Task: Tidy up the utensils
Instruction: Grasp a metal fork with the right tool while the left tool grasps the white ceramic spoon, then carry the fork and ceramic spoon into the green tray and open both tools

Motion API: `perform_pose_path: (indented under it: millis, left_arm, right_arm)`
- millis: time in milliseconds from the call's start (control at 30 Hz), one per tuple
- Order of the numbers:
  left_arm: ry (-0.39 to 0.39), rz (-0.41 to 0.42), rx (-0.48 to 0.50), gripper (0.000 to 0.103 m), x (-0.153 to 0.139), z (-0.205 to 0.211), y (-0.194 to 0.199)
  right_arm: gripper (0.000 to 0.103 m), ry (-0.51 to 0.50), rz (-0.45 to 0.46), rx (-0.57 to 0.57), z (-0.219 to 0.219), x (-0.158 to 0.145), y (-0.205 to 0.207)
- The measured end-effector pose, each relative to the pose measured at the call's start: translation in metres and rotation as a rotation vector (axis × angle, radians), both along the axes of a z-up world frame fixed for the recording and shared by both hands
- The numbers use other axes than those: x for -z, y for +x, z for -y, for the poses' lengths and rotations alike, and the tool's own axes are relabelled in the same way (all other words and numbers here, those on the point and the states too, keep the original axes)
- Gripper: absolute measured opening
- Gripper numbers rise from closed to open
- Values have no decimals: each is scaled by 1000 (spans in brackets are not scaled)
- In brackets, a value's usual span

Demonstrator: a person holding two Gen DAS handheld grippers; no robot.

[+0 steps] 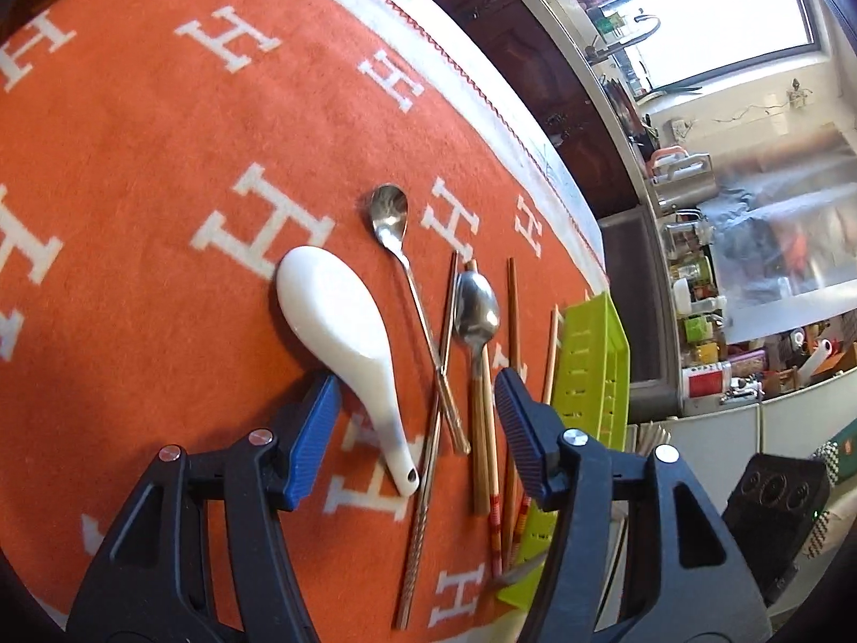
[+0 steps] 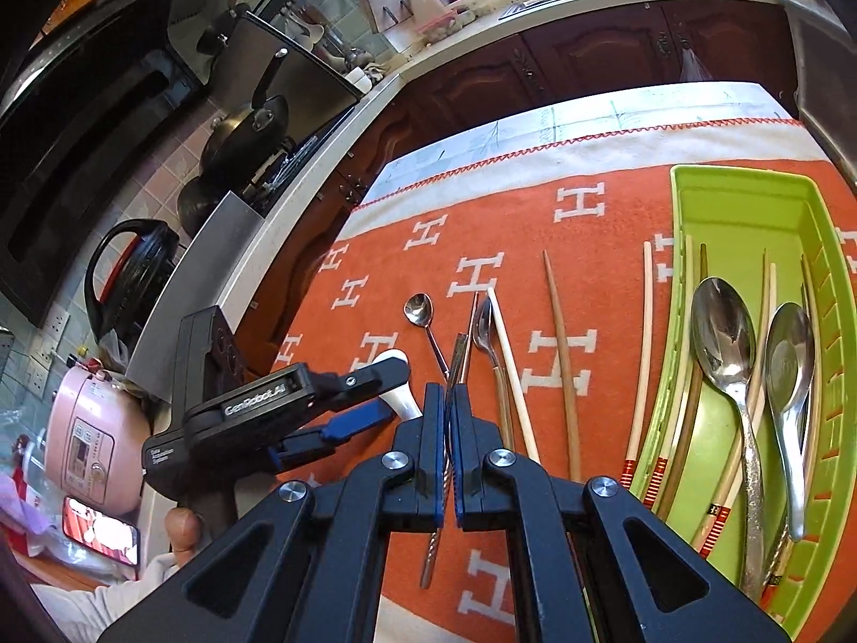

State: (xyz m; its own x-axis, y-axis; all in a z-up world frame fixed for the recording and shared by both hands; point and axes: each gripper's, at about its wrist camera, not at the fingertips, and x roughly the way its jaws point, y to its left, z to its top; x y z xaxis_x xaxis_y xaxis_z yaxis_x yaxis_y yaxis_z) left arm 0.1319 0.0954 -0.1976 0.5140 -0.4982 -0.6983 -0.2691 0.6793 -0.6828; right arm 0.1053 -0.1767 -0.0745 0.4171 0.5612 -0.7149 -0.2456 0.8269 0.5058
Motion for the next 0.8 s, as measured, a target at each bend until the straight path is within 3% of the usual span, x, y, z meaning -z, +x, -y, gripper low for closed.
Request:
perform_pose_path:
  millis: [33,200,267,433,800]
  left_arm:
    - [6,-3,-9,52,0,1,3]
    - [11,-50,-53,13,11,4,18]
    - [-10,-39,-60,12,14,5,22]
    - [73,-11,-34,6,4,15,24]
    - [274,130,161,6,-78,47,6]
  right_arm:
    - [2,7,0,0,2,0,0]
    - [2,22,-2,6,3,2,0]
    - [2,25,-2,7,2,3,1]
    - [2,37,-4,13,3,4,0]
    - [2,155,-28,65,35,-13,-5]
